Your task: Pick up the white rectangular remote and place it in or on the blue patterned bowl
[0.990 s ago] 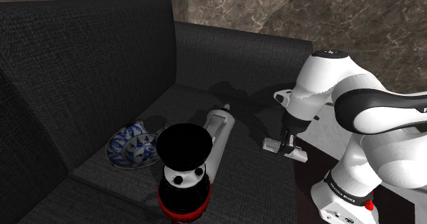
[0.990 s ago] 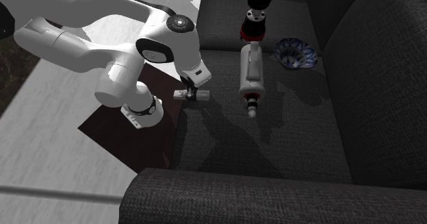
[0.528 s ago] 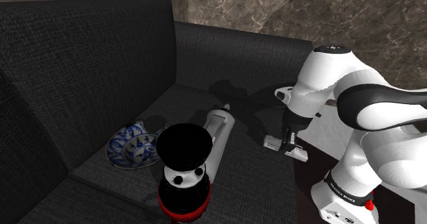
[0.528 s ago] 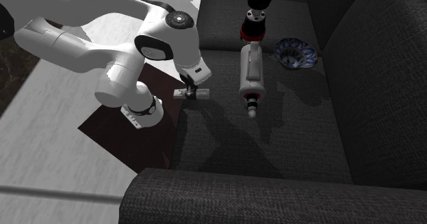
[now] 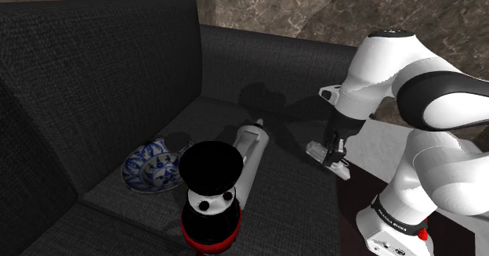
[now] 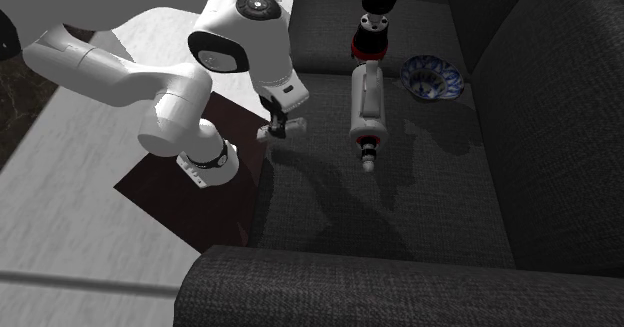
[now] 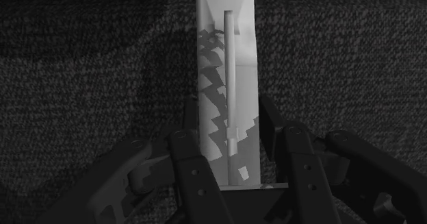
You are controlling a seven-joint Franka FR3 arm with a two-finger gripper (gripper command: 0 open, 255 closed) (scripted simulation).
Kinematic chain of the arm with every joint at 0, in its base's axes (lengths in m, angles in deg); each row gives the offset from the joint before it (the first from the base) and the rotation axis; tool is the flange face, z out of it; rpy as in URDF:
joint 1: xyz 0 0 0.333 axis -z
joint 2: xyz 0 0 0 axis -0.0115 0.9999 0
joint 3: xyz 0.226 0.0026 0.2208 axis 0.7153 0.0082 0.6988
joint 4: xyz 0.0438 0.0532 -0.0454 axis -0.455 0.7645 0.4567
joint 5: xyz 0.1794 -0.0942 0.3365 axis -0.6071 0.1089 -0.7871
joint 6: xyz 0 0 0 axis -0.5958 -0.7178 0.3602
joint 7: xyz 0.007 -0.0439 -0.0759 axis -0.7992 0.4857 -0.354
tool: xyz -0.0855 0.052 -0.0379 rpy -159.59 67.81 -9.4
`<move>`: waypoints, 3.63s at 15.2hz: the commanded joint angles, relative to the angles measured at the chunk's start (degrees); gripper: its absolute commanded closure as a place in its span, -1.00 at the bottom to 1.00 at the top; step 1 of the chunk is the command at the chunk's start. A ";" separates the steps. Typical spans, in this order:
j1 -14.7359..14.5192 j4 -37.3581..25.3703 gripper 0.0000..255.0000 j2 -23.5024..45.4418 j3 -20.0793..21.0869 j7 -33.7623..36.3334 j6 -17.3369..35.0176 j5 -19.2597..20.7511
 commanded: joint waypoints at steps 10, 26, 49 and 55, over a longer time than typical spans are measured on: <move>0.64 -8.37 1.00 -0.11 -1.00 -0.08 -8.48 1.07; 1.06 -23.05 1.00 11.34 1.48 2.49 -11.53 0.10; 1.47 -71.49 1.00 66.54 16.87 21.98 -6.13 10.25; -4.21 -94.30 1.00 84.04 17.39 26.49 -13.15 17.66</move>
